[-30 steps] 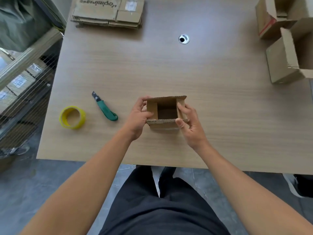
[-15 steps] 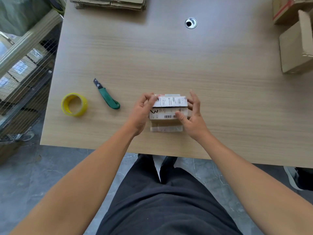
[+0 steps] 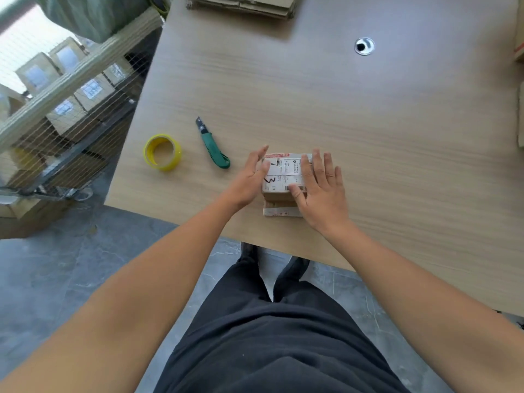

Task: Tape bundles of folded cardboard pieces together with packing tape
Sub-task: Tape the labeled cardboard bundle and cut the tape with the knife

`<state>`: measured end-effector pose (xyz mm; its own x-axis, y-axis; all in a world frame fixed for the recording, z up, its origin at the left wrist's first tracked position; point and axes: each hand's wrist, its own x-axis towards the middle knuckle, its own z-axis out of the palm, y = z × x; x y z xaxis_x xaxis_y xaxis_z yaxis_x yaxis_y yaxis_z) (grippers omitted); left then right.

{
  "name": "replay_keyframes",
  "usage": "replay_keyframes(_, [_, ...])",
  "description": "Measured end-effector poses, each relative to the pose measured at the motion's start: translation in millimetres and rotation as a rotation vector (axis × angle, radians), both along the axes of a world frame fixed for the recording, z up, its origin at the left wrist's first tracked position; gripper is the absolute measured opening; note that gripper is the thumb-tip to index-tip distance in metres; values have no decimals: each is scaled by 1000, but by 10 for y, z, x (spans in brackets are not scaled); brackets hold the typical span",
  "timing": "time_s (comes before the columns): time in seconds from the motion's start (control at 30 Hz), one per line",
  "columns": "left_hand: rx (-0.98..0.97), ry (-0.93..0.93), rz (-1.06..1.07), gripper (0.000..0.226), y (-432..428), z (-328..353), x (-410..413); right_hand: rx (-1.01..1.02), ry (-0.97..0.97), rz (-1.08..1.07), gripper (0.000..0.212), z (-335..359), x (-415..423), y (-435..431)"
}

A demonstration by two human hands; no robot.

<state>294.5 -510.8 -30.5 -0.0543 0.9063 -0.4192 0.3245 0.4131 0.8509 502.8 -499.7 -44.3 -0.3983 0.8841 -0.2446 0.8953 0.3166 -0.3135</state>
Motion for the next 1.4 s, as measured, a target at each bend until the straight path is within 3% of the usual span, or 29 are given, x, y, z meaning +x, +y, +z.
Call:
replay_keyframes(0.1, [74, 401, 254, 45, -139, -3, -660, -35, -25, 27, 66, 20, -186, 40])
replay_keyframes(0.17, [25, 606, 389, 45, -266, -56, -1182, -42, -26, 12, 63, 23, -307, 30])
replay_keyframes(0.27, [-183, 882, 171, 60, -412, -192, -1836, -50, -14, -7, 63, 29, -472, -7])
replay_keyframes(0.33, [-224, 958, -9, 58, -432, -270, -2073, -49, -25, -27, 64, 18, -568, -28])
replay_keyframes(0.47, [-41, 1000, -49, 31, -268, -219, -2069, -55, -35, -52, 61, 36, -687, -14])
replay_keyframes(0.57, [232, 902, -68, 21, -97, -12, -1694, -85, -43, -71, 62, 69, -748, 11])
replay_keyframes(0.67, [593, 758, -246, 18, 7, 169, -1127, -134, 78, -164, 63, 109, -805, 28])
replay_keyframes(0.73, [716, 758, -409, 16, -6, 171, -822, -133, 200, -219, 60, 148, -837, 35])
replay_keyframes(0.9, [779, 861, -420, 24, -24, 3, -688, 25, 518, -407, 51, 225, -793, 29])
replay_keyframes(1.03, [876, 848, -390, 21, 26, -116, -719, 141, 435, -338, 37, 215, -869, 78])
replay_keyframes(1.23, [897, 813, -386, 17, 66, -201, -746, 27, 550, -378, 8, 231, -881, 149])
replay_keyframes(1.4, [957, 800, -411, 25, 107, -203, -828, -115, 667, -427, 13, 327, -791, 157])
